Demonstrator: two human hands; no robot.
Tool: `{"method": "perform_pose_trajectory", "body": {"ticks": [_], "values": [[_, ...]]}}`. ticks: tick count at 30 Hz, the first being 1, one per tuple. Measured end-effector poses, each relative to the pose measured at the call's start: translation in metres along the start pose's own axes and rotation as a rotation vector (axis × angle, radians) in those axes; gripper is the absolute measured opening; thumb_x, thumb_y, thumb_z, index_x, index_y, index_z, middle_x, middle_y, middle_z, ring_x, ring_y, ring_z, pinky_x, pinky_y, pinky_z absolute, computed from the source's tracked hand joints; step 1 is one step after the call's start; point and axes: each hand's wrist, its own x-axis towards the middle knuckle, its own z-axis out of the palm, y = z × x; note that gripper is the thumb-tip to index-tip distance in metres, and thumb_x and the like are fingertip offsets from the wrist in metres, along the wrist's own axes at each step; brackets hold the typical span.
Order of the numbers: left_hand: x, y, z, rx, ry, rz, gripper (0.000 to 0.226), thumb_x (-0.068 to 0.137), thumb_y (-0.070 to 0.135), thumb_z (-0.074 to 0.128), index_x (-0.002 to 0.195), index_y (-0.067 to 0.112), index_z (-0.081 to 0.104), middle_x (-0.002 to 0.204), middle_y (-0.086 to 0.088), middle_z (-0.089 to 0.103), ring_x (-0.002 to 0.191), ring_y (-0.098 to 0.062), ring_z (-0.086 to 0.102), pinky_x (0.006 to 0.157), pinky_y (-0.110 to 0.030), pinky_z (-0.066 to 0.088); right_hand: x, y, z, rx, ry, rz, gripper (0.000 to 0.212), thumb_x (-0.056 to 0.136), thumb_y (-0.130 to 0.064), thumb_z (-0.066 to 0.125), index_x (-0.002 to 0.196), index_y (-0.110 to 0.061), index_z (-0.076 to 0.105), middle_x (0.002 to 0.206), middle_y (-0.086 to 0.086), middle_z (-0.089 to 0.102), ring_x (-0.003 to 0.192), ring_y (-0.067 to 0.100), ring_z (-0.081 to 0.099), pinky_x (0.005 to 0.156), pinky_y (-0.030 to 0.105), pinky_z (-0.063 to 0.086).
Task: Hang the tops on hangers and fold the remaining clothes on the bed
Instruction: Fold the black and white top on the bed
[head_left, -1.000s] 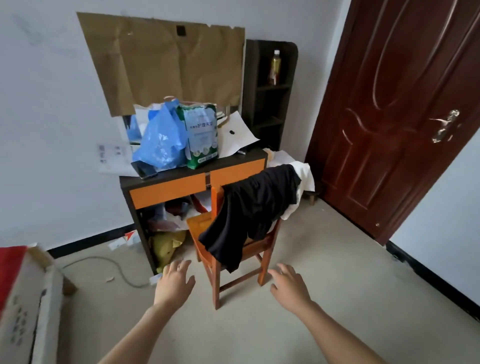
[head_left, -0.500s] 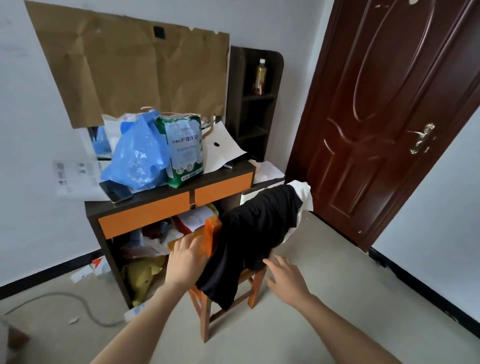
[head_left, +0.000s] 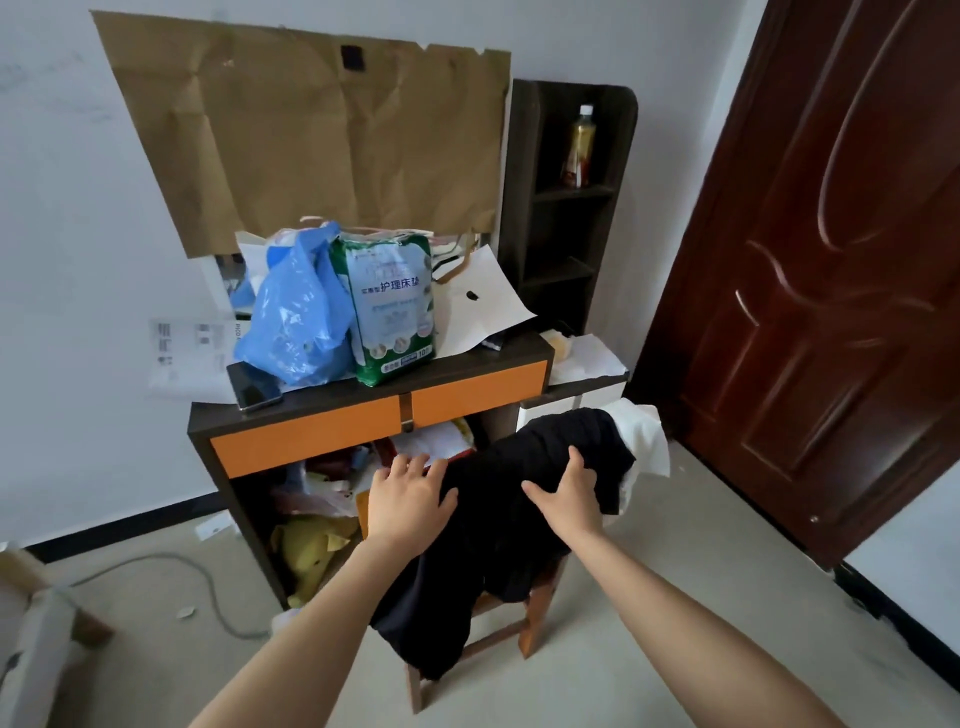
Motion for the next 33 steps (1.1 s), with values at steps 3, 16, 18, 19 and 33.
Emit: {"method": "perform_pose_trajectory", "body": {"ticks": [3,16,18,19,33], "values": [[-0.001,0.001,0.007,0.081,0.086,-0.001,0.046,0.075,0.046,0.038,0.086,0.019,0.073,0.078,0.002,0.07,0.071,-0.025,0.065,0.056,-0.032,0.05,0.006,0.002,0.01,0.013,0.04,-0.025,0.083,0.088,-0.032,0.064,0.148,-0.012,0.011,0.135,0.018,0.034,0.098,0.03,0.06,0.07,0.028,0.044],[-0.001,0.008,0.011,0.115,0.134,-0.13,0.052,0.075,0.056,0.034,0.093,0.028,0.074,0.084,0.009,0.073,0.074,-0.018,0.066,0.061,-0.032,0.049,0.008,0.02,-0.004,0.001,-0.108,-0.283,0.045,0.097,-0.015,0.047,0.141,-0.007,0.038,0.139,0.008,0.048,0.125,0.02,0.048,0.096,0.02,0.036],[0.0,0.009,0.009,0.083,0.097,-0.132,0.068,0.074,0.066,0.024,0.109,0.03,0.069,0.102,0.008,0.071,0.091,-0.019,0.064,0.074,-0.034,0.046,0.006,0.021,-0.008,-0.045,-0.115,-0.334,0.036,0.098,-0.014,0.045,0.132,-0.004,0.049,0.129,0.008,0.053,0.116,0.02,0.053,0.084,0.013,0.034],[-0.001,0.01,0.006,0.064,0.067,-0.144,0.078,0.071,0.072,0.017,0.119,0.031,0.063,0.113,0.009,0.067,0.102,-0.018,0.06,0.083,-0.034,0.042,0.004,0.023,-0.011,-0.043,-0.118,-0.351,0.034,0.098,-0.014,0.045,0.13,-0.002,0.051,0.125,0.008,0.055,0.112,0.02,0.054,0.08,0.01,0.032],[-0.002,0.008,0.006,-0.04,0.15,-0.089,0.033,0.077,0.044,0.071,0.109,0.037,0.069,0.112,0.007,0.068,0.095,-0.022,0.063,0.074,-0.032,0.037,0.007,-0.002,-0.058,0.115,0.041,-0.638,0.016,0.088,0.001,0.059,0.101,0.008,0.065,0.088,0.002,0.048,0.073,0.006,0.046,0.075,-0.002,0.033]]}}
